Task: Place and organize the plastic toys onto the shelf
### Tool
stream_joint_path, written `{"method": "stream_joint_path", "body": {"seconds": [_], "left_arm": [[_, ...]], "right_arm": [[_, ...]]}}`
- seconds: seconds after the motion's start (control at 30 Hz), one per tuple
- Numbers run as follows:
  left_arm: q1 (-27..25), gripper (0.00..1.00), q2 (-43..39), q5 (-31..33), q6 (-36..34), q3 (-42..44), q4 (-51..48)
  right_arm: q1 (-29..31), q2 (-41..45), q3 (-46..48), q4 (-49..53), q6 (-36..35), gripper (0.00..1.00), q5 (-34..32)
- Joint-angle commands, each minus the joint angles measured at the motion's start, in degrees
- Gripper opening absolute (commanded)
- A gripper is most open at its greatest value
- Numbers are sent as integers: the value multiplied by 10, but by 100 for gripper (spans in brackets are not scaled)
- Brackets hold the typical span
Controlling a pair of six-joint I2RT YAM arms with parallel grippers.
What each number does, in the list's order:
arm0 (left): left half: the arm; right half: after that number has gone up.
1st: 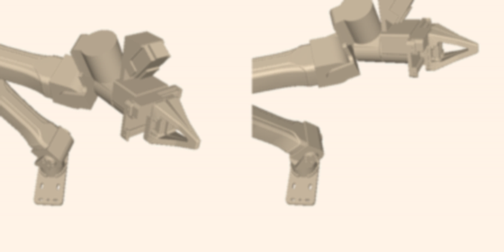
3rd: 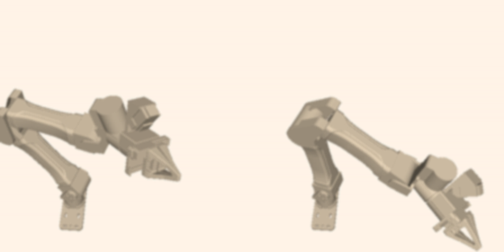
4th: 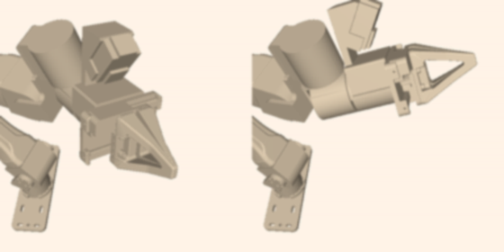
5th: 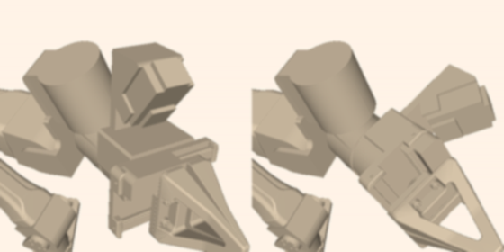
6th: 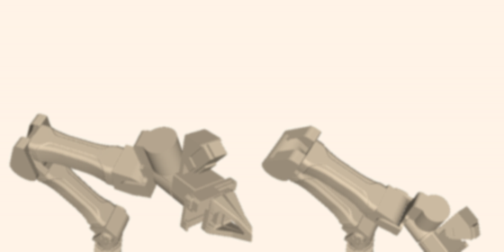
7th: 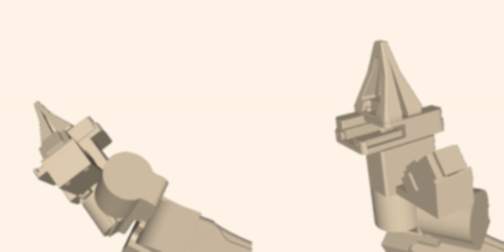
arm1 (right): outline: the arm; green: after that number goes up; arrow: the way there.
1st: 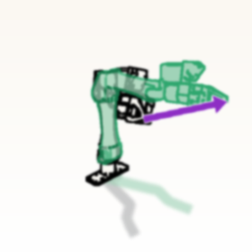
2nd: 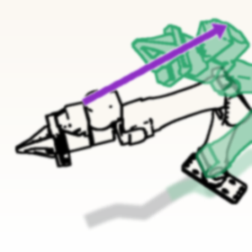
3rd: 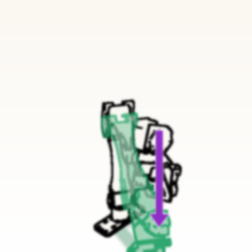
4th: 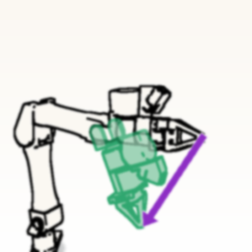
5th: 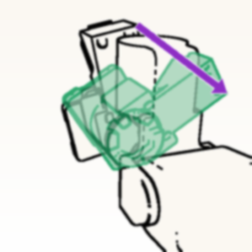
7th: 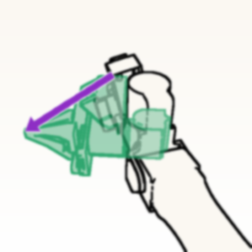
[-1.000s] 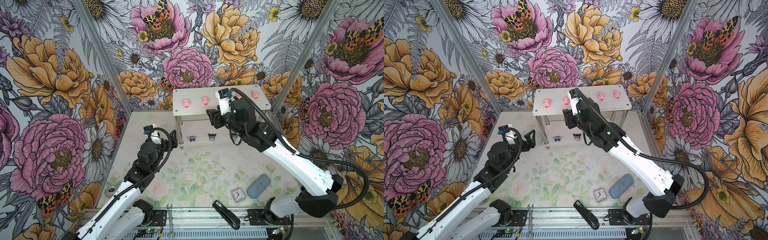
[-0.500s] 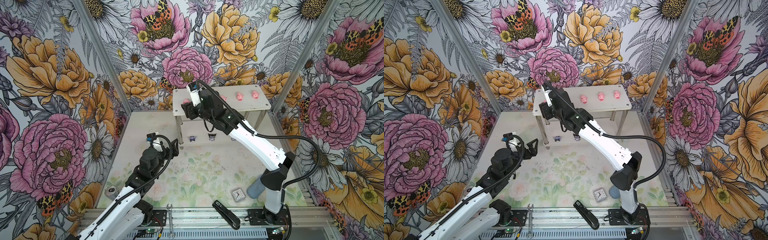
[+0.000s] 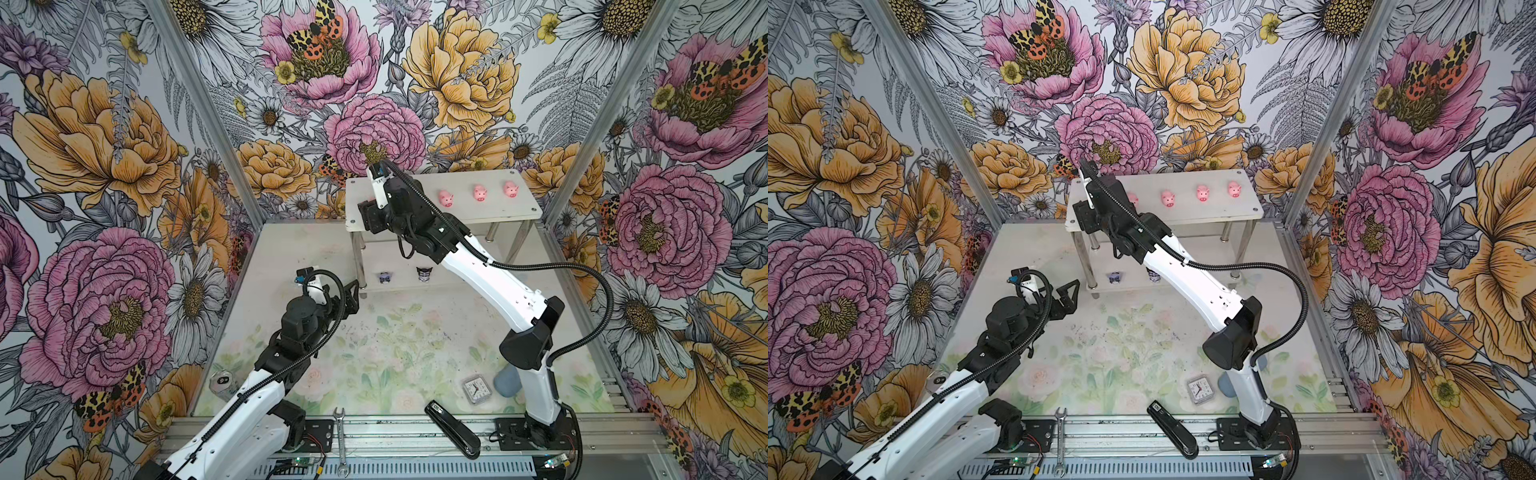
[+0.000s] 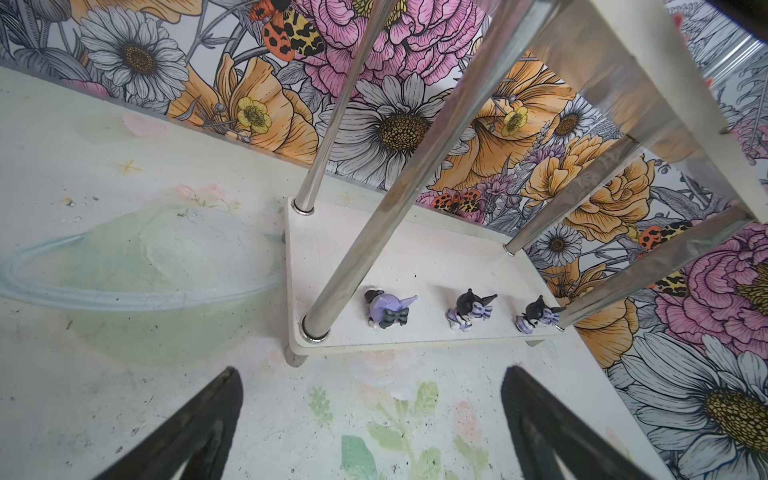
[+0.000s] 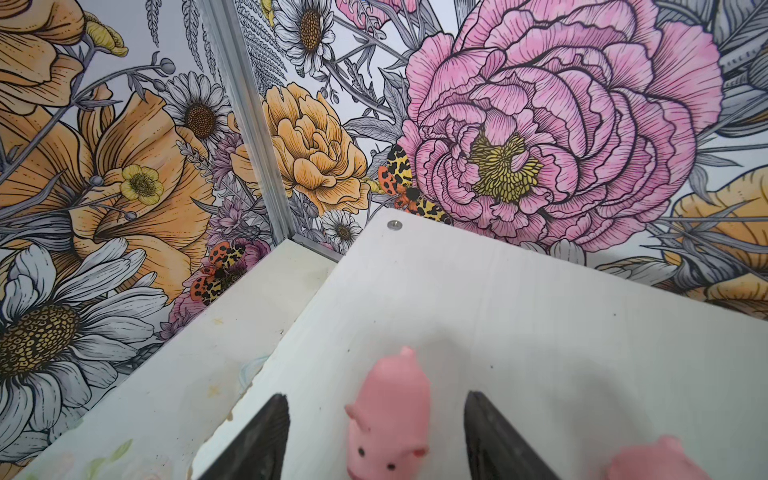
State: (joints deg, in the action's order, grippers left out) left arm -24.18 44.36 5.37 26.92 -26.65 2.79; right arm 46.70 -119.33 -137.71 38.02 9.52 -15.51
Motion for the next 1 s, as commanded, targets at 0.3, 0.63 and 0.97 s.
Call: {"method": "stream_joint_path", "body": {"seconds": [0.3, 0.63, 0.97], "left_arm": [[17, 99, 1, -28, 12, 15, 32], [24, 99, 1, -33, 17, 17, 37], [26, 99, -4, -33, 18, 19, 37]], "right_arm": [[4, -30, -32, 13, 2, 62, -40], [5, -30, -33, 28, 17, 46, -31], [11, -26, -33, 36, 30, 36, -32]]}}
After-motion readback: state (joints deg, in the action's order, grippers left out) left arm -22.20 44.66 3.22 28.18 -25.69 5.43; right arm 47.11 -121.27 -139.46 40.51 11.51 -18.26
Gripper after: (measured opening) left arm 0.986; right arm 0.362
